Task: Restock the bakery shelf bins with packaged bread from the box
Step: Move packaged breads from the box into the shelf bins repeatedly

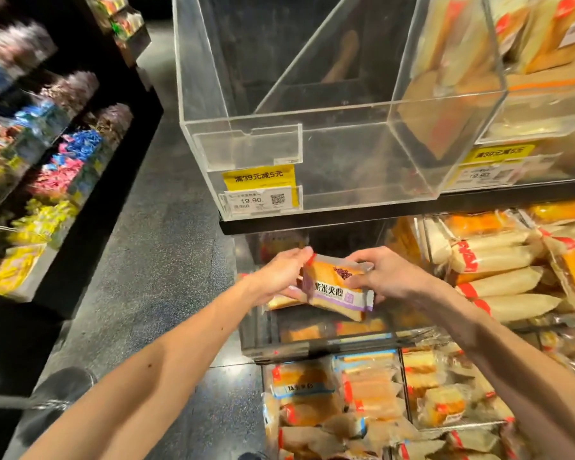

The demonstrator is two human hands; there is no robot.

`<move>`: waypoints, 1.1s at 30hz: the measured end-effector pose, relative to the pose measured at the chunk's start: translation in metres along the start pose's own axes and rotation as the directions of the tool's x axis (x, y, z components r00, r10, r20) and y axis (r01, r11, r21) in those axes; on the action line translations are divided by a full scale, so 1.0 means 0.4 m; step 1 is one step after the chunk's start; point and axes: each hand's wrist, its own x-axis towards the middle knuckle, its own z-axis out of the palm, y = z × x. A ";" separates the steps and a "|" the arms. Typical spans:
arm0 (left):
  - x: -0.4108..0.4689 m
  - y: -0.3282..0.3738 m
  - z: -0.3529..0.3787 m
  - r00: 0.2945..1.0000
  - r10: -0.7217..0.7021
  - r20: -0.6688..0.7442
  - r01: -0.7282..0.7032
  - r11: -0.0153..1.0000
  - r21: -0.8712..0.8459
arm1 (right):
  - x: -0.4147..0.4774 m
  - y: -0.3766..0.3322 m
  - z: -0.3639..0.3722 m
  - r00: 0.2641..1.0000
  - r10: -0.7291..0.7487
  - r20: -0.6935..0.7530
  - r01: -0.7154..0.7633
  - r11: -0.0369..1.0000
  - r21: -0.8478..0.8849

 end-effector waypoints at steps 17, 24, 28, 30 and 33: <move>-0.001 -0.115 0.039 0.971 -0.142 -0.193 0.237 0.437 0.868 | 0.150 0.035 0.210 0.920 0.368 0.132 -0.353 0.927 -0.125; 0.009 -0.122 0.032 0.979 0.132 -0.157 0.123 0.234 0.964 | 0.170 0.033 0.238 0.927 0.353 0.129 -0.339 0.934 -0.115; 0.011 -0.123 0.015 0.987 0.142 -0.081 0.054 0.184 0.982 | 0.161 0.046 0.232 0.927 0.360 0.101 -0.348 0.930 -0.122; 0.005 -0.118 0.017 0.985 0.166 -0.048 0.019 0.174 0.985 | 0.153 0.051 0.224 0.936 0.347 0.056 -0.338 0.932 -0.134; -0.027 -0.081 0.013 0.966 0.260 -0.014 -0.055 0.256 0.965 | 0.126 0.040 0.205 0.974 0.214 -0.068 -0.221 0.968 -0.116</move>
